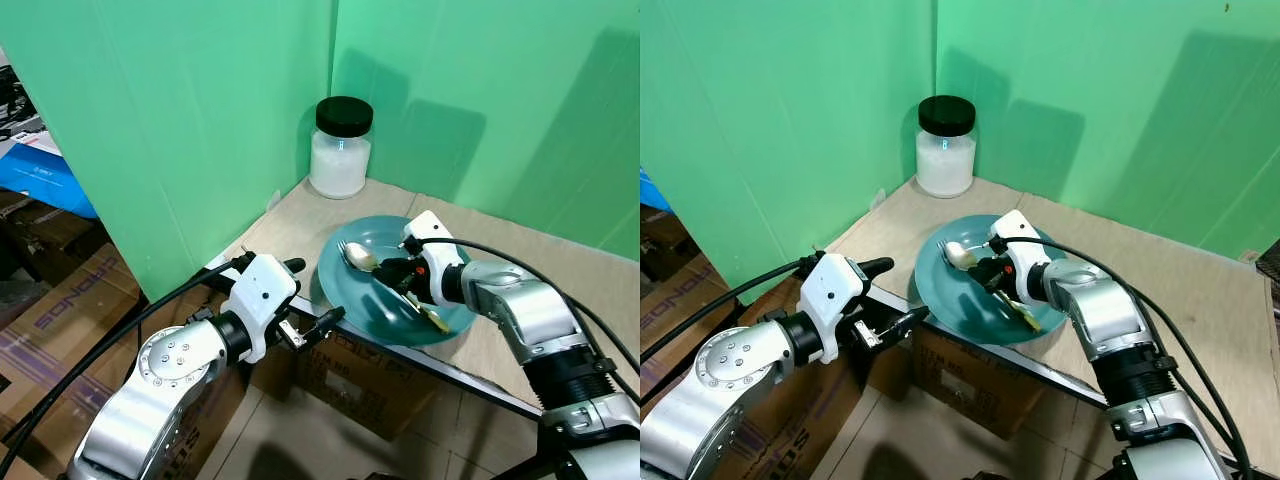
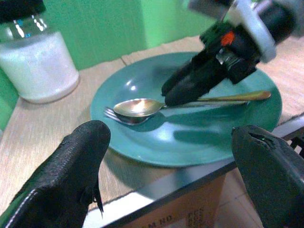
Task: Setting the table
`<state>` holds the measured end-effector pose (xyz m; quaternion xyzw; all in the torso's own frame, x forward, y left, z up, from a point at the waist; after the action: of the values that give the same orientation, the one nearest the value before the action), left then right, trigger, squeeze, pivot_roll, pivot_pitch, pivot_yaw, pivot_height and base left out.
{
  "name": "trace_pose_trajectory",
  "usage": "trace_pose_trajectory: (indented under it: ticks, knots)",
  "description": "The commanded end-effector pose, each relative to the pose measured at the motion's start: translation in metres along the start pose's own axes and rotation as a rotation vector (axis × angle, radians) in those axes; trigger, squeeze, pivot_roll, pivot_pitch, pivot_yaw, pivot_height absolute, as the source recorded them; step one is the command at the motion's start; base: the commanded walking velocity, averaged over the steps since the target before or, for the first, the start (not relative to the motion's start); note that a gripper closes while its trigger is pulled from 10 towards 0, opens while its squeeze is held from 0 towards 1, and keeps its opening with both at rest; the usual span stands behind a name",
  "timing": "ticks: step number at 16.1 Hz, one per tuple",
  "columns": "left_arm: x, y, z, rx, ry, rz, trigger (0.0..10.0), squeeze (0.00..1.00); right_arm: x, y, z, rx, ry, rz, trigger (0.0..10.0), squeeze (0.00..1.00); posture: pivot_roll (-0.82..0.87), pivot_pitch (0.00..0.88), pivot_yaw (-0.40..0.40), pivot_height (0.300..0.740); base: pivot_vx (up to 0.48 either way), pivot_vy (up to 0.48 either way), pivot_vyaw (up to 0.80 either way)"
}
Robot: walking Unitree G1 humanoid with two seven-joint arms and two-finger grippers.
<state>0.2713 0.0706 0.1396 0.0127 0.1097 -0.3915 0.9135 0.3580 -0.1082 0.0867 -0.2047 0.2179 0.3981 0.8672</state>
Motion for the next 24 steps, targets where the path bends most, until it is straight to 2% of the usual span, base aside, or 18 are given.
trace_pose_trajectory:
  ticks: [1, 6, 7, 13, 18, 23, 24]
  knots:
    - [-0.002, -0.002, 0.003, 0.018, -0.008, 0.002, 10.0, 0.35, 0.0, -0.007, 0.005, -0.016, -0.006, -0.03, 10.0, 1.0, -0.08, 0.0, -0.072, 0.74, 0.0, 0.0, 0.0]
    - [-0.004, 0.001, 0.004, 0.018, -0.008, 0.019, 10.0, 0.34, -0.001, -0.009, 0.012, -0.071, 0.01, -0.032, 10.0, 1.0, -0.08, 0.0, -0.067, 0.74, 0.0, 0.0, 0.0]
    - [-0.004, 0.001, 0.003, 0.019, 0.0, 0.012, 10.0, 0.33, 0.001, -0.014, 0.011, -0.064, 0.029, -0.077, 10.0, 0.0, -0.08, 0.0, -0.054, 0.74, 0.0, 0.0, 0.0]
    - [0.001, 0.001, 0.004, 0.023, 0.002, -0.011, 10.0, 0.32, 0.001, -0.021, -0.012, -0.003, 0.119, -0.125, 10.0, 0.0, -0.11, 0.011, -0.033, 0.74, 0.0, 0.0, 0.0]
    - [0.002, -0.001, 0.004, 0.015, -0.002, -0.011, 10.0, 0.29, 0.003, -0.03, -0.017, 0.014, 0.137, -0.165, 10.0, 0.0, -0.1, 0.015, -0.046, 0.74, 0.0, 0.0, 0.0]
    - [-0.001, 0.001, 0.004, 0.017, -0.002, -0.003, 10.0, 0.3, 0.01, -0.027, -0.023, 0.035, 0.16, -0.15, 10.0, 0.0, -0.09, 0.013, -0.051, 0.74, 0.0, 0.0, 0.0]
    - [-0.002, 0.001, 0.004, 0.018, -0.001, -0.002, 10.0, 0.29, 0.01, -0.027, -0.023, 0.055, 0.159, -0.146, 8.3, 0.0, -0.09, 0.013, -0.052, 0.74, 0.0, 0.0, 0.0]
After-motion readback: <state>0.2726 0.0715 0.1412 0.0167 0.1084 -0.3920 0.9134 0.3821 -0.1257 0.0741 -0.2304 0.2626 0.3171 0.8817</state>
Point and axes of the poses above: a point about 5 cm out from each wrist's last joint towards the gripper, its own x axis pointing out of the wrist towards the gripper, its own z axis along the axis of the wrist's last joint, y = z × x, the point moved 6 cm from there along x, pointing out of the wrist towards the gripper, and after that the axes turned 15 degrees about -x, right-handed, at the moved point
